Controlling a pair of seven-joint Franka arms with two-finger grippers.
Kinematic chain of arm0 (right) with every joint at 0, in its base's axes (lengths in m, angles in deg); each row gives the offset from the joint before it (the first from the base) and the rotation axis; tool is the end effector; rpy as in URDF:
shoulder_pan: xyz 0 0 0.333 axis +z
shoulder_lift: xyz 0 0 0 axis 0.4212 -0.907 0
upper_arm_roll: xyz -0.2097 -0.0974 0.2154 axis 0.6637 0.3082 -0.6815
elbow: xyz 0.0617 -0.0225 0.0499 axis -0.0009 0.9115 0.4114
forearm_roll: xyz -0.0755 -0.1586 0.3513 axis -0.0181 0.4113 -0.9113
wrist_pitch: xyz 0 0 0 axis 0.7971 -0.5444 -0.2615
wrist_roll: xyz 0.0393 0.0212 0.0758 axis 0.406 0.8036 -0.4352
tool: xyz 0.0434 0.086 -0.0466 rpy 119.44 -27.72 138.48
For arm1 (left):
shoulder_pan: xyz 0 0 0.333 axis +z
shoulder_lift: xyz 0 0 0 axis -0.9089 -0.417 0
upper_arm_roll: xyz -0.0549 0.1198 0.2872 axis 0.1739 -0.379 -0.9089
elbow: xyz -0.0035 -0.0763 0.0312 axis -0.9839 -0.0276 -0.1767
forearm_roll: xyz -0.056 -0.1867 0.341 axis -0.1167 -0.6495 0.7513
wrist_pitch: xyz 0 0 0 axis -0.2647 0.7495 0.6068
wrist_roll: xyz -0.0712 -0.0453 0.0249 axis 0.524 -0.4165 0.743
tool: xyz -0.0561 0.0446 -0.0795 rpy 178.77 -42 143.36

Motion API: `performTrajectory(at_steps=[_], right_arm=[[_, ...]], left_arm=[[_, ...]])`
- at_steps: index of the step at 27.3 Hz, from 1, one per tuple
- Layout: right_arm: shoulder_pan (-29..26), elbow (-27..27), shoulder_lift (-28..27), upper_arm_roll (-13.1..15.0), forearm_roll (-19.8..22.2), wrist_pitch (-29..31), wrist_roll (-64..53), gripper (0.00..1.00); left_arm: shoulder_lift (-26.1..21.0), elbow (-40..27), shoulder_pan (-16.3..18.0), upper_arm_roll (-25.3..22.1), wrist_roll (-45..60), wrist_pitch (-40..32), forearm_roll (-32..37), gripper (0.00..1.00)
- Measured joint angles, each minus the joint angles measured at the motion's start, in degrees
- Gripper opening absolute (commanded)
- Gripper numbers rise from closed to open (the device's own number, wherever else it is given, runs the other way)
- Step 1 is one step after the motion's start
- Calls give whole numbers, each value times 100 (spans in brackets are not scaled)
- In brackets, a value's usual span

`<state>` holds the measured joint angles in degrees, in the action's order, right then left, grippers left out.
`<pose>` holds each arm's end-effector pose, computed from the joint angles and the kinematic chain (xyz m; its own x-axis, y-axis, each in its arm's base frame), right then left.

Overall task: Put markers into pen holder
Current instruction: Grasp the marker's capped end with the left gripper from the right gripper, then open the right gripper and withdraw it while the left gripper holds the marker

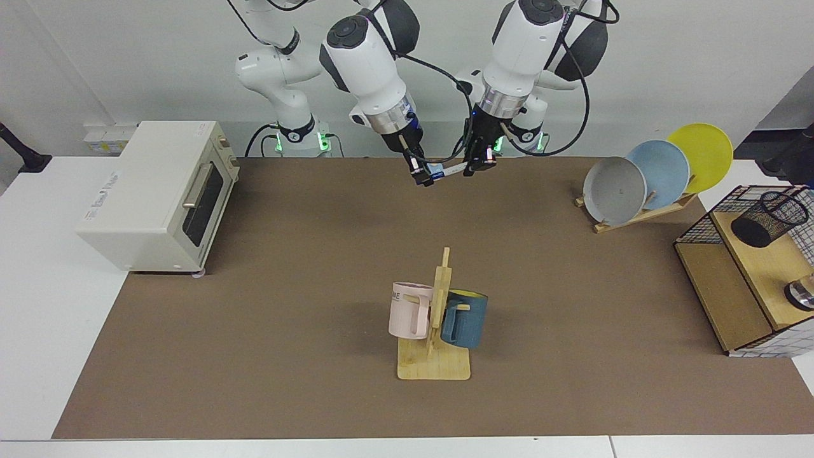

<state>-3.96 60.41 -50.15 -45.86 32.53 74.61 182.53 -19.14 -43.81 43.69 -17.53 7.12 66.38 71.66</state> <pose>0.4979 0.3370 0.5349 0.1433 -0.9128 -0.3825 -0.9894 -0.1222 -0.0790 0.4649 -0.2795 0.5645 0.1183 -0.9749 0.1886 -0.9930 -0.1160 0.0233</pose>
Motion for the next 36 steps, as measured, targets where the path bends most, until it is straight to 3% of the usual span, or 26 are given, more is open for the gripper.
performTrajectory(at_steps=[11, 19, 23, 31, 36], right_arm=[[-106, -3, -3, 52, 2, -116, -446, 100], [-726, -26, 6, 120, 112, -897, -2173, 100], [-1095, -54, 36, 140, 393, -1266, -3386, 100], [-1543, -92, 180, 157, 1415, -1916, -5891, 100], [-1858, -95, 297, 160, 1723, -2051, -7436, 100]], left_arm=[[0, -28, 1, -6, 0, -25, 32, 0], [2, -66, 10, -64, -1, -41, 150, 0], [4, -77, 17, -87, -1, -51, 222, 0], [9, -90, 22, -109, -2, -79, 309, 0], [12, -102, 22, -109, -2, -129, 429, 0]])
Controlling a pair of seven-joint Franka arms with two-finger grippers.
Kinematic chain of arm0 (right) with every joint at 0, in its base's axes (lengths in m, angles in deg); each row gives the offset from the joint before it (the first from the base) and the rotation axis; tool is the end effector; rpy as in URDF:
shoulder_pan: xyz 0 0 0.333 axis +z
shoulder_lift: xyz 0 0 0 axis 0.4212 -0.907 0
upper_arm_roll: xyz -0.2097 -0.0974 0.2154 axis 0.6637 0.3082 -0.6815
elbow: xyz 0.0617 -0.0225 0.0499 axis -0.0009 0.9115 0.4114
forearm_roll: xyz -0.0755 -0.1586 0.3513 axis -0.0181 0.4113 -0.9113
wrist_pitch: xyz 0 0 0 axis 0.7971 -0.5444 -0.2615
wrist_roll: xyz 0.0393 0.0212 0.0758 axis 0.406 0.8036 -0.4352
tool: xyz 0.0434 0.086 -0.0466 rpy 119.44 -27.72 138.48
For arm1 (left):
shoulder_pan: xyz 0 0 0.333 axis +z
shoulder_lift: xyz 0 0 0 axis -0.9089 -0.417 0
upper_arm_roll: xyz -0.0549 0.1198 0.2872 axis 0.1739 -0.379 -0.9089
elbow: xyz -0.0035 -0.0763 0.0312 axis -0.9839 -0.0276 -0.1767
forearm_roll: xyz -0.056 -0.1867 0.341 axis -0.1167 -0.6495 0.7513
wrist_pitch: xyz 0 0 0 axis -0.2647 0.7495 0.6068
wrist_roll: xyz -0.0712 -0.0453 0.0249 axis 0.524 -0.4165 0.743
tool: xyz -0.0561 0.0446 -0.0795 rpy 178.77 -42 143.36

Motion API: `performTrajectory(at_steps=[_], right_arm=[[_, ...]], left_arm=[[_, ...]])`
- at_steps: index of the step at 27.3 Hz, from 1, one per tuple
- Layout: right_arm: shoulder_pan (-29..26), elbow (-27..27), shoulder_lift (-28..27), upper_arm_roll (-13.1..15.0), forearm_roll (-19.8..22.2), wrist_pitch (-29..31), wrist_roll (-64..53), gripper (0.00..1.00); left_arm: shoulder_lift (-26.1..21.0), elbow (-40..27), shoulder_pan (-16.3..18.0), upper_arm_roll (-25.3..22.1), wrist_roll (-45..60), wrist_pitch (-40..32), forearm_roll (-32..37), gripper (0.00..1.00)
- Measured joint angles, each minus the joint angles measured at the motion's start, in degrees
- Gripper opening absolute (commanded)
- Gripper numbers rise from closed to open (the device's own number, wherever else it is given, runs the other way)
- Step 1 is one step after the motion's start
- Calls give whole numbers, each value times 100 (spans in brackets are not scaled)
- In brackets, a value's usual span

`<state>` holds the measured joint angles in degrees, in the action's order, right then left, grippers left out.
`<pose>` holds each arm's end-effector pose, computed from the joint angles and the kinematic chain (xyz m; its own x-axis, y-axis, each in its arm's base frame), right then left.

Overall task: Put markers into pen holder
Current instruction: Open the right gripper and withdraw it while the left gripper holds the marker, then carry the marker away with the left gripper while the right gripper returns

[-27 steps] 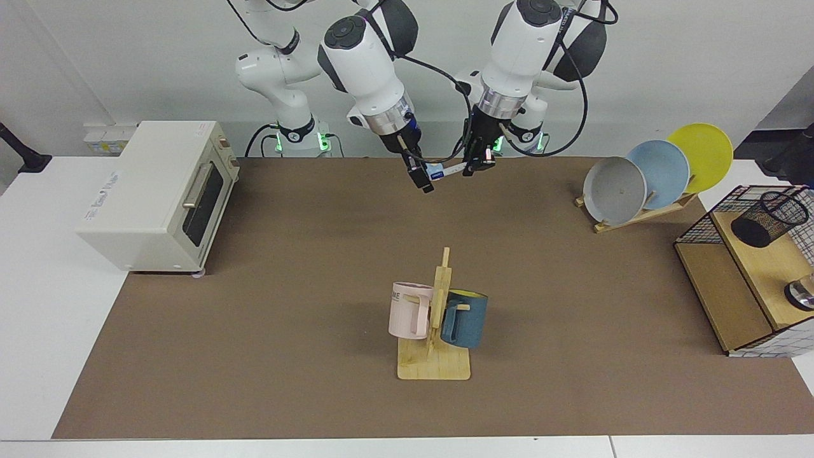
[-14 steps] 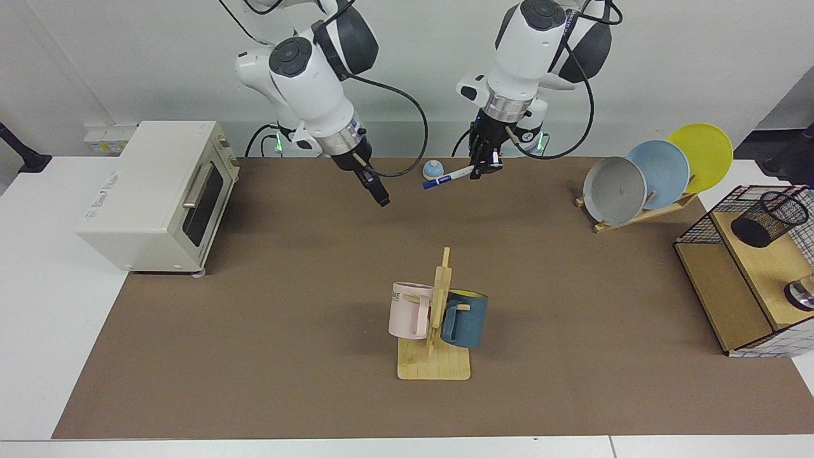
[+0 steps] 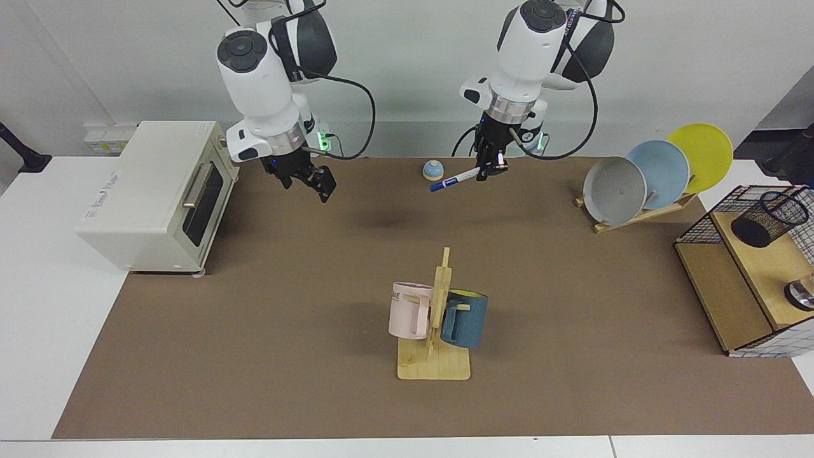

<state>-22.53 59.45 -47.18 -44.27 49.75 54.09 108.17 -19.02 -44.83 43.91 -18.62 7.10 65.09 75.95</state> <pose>0.5420 0.1247 0.5352 0.9331 -0.3483 -0.0897 -0.3501 -0.9367 -0.0054 0.4698 -0.2614 0.5542 0.1227 -0.9864 0.1096 -0.9924 -0.1220 0.0131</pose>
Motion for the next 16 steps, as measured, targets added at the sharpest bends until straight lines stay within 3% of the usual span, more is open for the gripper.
performTrajectory(at_steps=[8, 16], right_arm=[[-517, -1, 137, 13, 96, -28, -2117, 100], [-619, -137, 137, 11, 254, -22, -2365, 100]], left_arm=[[4, -5, 35, -26, -19, -106, 137, 0], [23, -5, 185, -53, -166, -380, 454, 0]])
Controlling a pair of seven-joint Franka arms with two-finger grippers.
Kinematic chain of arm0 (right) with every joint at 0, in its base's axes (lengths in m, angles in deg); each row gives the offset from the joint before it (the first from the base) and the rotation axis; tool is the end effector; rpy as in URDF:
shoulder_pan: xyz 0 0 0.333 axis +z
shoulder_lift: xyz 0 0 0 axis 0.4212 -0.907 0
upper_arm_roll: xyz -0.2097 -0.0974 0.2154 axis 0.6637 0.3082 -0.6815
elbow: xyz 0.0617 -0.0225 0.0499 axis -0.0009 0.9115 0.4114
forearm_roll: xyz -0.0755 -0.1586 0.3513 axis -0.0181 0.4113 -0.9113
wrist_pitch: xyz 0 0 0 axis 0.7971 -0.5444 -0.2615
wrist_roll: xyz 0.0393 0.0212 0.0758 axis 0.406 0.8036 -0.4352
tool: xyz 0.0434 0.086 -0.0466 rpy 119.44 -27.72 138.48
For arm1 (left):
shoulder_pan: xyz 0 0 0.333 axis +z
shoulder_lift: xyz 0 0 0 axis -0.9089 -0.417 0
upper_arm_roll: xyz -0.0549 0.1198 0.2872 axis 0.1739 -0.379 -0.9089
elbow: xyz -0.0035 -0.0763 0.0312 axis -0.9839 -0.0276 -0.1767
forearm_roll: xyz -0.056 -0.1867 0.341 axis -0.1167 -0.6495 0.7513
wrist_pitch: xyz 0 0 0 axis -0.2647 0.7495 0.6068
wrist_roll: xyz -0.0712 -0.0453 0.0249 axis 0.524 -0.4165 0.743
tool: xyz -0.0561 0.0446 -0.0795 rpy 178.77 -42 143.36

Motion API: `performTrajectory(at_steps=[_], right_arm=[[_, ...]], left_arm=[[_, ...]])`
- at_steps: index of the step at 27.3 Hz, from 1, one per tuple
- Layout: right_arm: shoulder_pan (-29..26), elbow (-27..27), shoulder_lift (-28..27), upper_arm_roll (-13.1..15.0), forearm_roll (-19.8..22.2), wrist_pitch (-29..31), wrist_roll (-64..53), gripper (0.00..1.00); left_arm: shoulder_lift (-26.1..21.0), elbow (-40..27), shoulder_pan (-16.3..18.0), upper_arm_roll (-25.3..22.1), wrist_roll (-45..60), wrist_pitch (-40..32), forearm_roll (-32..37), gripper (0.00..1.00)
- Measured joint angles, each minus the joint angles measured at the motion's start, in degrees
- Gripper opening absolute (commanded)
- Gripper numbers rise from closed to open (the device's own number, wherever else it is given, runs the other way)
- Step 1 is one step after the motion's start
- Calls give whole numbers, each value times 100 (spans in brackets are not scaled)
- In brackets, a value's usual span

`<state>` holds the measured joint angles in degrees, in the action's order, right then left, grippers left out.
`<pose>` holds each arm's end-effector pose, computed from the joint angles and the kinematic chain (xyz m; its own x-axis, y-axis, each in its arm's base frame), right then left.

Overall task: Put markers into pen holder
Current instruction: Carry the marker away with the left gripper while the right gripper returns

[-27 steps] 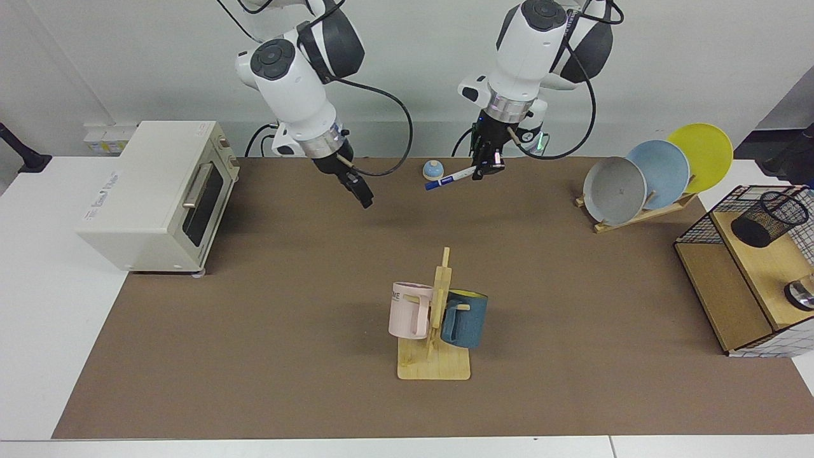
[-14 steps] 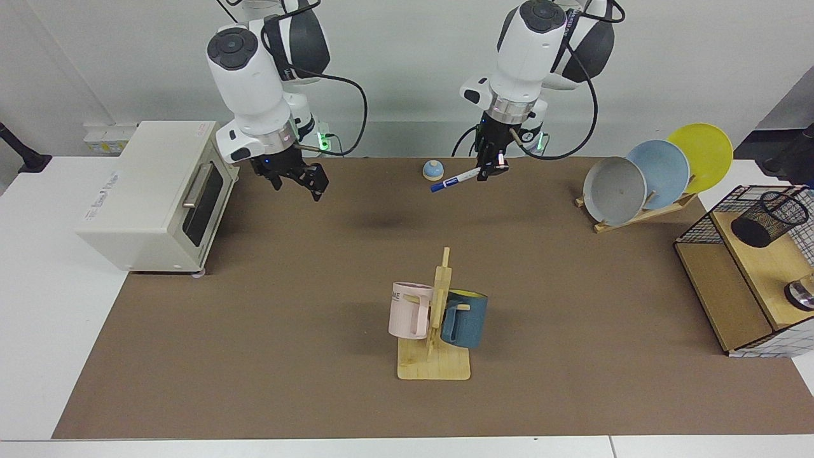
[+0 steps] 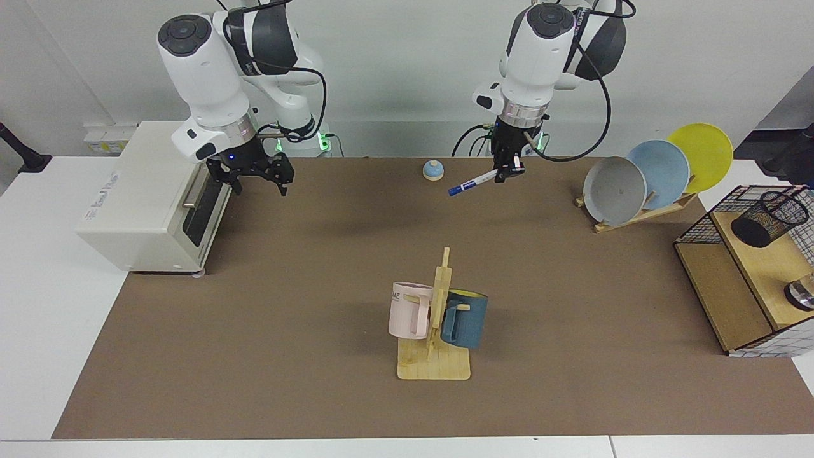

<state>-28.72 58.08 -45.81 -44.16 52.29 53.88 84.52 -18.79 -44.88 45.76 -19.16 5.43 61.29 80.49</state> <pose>0.5497 0.0609 0.5592 0.9985 -0.0467 -0.0293 -0.0467 -0.9989 -0.0008 0.4757 -0.2324 0.5496 0.1161 -0.9932 0.0121 -0.9930 -0.1159 0.0220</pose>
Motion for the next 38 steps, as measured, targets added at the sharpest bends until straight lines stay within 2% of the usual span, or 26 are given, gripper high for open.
performTrajectory(at_steps=[9, 15, 22, 38], right_arm=[[-346, -239, 14, -22, -1, 0, -9, 100], [-329, -364, 14, -107, 1, -89, -9, 100], [-275, -701, 19, -172, 0, -315, -9, 100], [-330, -712, 11, -95, -1, -315, -9, 100]], left_arm=[[18, 0, 222, -82, -182, -517, 772, 0], [25, 0, 610, -174, -796, -680, 1416, 0], [28, 7, 1162, -210, -1798, -654, 2267, 0], [27, 172, 1955, -223, -3108, -147, 4021, 0]])
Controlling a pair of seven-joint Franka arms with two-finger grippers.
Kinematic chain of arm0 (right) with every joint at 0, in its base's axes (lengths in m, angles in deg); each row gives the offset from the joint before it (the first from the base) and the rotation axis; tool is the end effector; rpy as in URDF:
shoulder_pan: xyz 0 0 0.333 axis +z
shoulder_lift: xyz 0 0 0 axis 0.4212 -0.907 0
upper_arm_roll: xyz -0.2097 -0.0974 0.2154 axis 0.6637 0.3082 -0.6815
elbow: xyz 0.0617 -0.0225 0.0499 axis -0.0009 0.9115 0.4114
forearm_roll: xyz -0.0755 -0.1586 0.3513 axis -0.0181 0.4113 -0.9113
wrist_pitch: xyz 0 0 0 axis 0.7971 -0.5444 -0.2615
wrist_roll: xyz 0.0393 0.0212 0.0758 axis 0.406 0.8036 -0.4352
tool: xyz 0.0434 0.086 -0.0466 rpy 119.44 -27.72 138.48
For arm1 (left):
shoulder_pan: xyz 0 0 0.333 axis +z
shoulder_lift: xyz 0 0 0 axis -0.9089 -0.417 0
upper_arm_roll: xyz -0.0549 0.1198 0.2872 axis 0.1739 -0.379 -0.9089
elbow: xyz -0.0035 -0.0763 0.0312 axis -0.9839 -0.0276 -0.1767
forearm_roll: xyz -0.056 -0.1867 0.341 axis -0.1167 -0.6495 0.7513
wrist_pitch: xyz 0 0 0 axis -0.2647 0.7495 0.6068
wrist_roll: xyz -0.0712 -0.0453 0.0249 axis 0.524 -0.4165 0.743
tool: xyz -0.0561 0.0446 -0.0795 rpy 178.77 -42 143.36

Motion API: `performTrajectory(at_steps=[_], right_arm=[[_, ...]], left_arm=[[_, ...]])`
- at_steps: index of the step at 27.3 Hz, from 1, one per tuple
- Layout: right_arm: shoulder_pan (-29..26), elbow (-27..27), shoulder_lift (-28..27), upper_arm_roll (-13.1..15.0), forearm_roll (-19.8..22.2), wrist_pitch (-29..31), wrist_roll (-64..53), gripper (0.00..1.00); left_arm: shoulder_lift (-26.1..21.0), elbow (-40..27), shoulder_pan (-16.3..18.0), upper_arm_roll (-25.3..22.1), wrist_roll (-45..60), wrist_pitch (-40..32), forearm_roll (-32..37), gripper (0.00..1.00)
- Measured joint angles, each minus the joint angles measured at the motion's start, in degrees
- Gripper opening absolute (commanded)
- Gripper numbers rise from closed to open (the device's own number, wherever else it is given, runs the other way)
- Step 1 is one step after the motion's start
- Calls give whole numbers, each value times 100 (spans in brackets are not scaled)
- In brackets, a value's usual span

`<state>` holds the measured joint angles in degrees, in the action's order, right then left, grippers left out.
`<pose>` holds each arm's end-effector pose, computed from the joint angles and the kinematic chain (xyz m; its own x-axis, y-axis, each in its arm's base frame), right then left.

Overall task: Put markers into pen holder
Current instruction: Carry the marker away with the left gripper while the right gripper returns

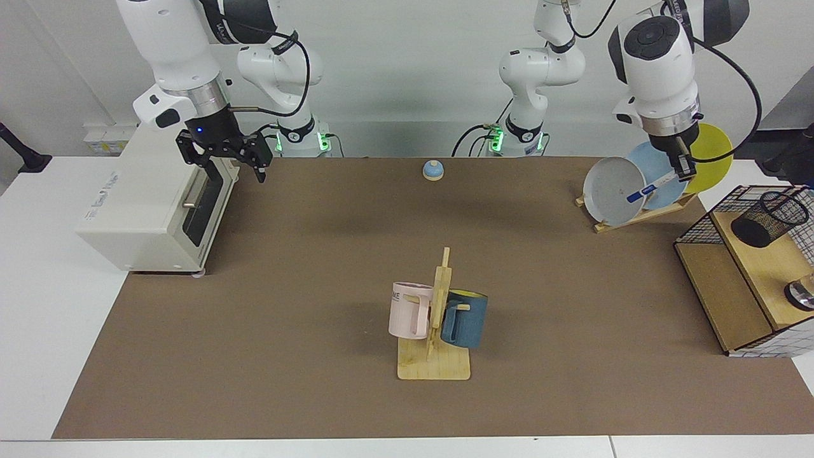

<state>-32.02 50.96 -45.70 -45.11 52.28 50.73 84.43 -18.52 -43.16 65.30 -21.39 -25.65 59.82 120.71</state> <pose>0.5533 0.0389 0.6148 0.9955 -0.0853 0.0411 -0.0849 -0.9963 -0.0111 0.5342 0.0199 0.5840 -0.1448 -0.7737 -0.6167 -0.9867 0.1591 0.0321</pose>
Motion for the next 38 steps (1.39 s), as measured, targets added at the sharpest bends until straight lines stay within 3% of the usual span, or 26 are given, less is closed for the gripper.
performTrajectory(at_steps=[9, 21, 29, 38], right_arm=[[-1, 0, 0, 6, 0, 0, 0, 100], [-14, 138, 46, 48, 48, -25, 0, 100], [-90, 175, 60, 53, 103, -24, 0, 100], [-91, 175, 67, 48, 103, -24, 0, 100]], left_arm=[[-45, 236, 426, 3, -875, 660, 759, 0], [-381, 770, 1406, -8, -2454, 1949, 1039, 0], [-591, 912, 1974, -6, -2930, 2931, 1214, 0], [-819, 917, 2475, -5, -3157, 3521, 1162, 0]])
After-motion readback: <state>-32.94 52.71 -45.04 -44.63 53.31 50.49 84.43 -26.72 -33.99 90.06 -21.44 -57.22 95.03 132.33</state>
